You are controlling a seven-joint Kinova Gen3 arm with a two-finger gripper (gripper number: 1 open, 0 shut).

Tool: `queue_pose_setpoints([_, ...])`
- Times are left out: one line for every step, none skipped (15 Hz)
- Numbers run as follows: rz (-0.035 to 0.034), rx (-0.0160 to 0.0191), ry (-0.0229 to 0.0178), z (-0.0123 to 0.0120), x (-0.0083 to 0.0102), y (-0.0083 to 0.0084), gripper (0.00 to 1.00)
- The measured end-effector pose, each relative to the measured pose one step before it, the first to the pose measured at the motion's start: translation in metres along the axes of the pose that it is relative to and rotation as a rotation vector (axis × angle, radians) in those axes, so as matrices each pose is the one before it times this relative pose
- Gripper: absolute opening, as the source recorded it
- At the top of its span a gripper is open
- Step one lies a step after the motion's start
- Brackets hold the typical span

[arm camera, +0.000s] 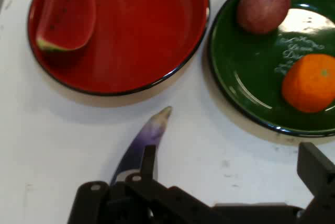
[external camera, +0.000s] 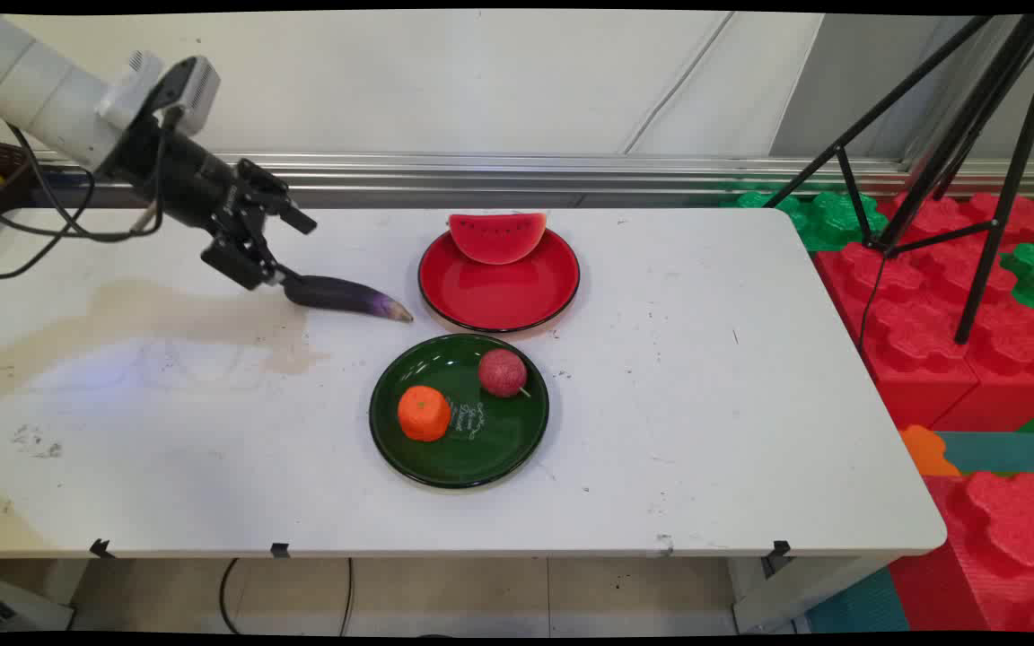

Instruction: Pick up the mandarin from the green plate

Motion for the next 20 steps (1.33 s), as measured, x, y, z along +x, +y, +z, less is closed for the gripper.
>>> queue_pose_setpoints([-0.00184, -0.00512, -0.00056, 0.00407, 0.00113, 0.00393, 1.0])
queue_pose_setpoints([-0.00093, -0.00311, 0.00015, 0.00302, 0.00088, 0.0027, 1.0])
queue_pose_setpoints([-0.00147, -0.00449, -0.00003, 0.00467, 0.00141, 0.0039, 1.0])
queue_pose_setpoints([0.00144, -0.00587, -0.00036, 0.00604, 0.00195, 0.00495, 1.0])
queue_pose_setpoints([0.00267, -0.00641, -0.0008, 0.00648, 0.00192, 0.00518, 1.0])
queue_pose_setpoints([0.00257, -0.00571, -0.00112, 0.00507, 0.00138, 0.0039, 1.0])
queue_pose_setpoints([0.00508, -0.00814, -0.00251, 0.00648, 0.00148, 0.00523, 1.0])
queue_pose_setpoints([0.00473, -0.00758, -0.00218, 0.00644, 0.00138, 0.00516, 1.0])
queue_pose_setpoints([0.00469, -0.00742, -0.0025, 0.0064, 0.00113, 0.0051, 1.0])
queue_pose_setpoints([0.00461, -0.00692, -0.00212, 0.00575, 0.00112, 0.00422, 1.0])
queue_pose_setpoints([0.00477, -0.0077, -0.00184, 0.00663, 0.00122, 0.00466, 1.0])
queue_pose_setpoints([0.00518, -0.00748, -0.00245, 0.00673, 0.00113, 0.00448, 1.0])
queue_pose_setpoints([0.00376, -0.00569, -0.00187, 0.0058, 0.00085, 0.00354, 1.0])
queue_pose_setpoints([0.00493, -0.00632, -0.00272, 0.00674, 0.00086, 0.00389, 1.0])
queue_pose_setpoints([0.00448, -0.0061, -0.00323, 0.00673, 0.00068, 0.00359, 1.0])
queue_pose_setpoints([0.00263, -0.00532, -0.00311, 0.00574, 0.00042, 0.00305, 1.0])
queue_pose_setpoints([0.00184, -0.00324, -0.00191, 0.00378, 0.00031, 0.00184, 1.0])
queue_pose_setpoints([0.00355, -0.00499, -0.00357, 0.00588, 0.00044, 0.00271, 1.0])
queue_pose_setpoints([0.00324, -0.00384, -0.00353, 0.00679, 0.00051, 0.00279, 1.0])
queue_pose_setpoints([0.00206, -0.00298, -0.00368, 0.0068, 0.00046, 0.00246, 1.0])
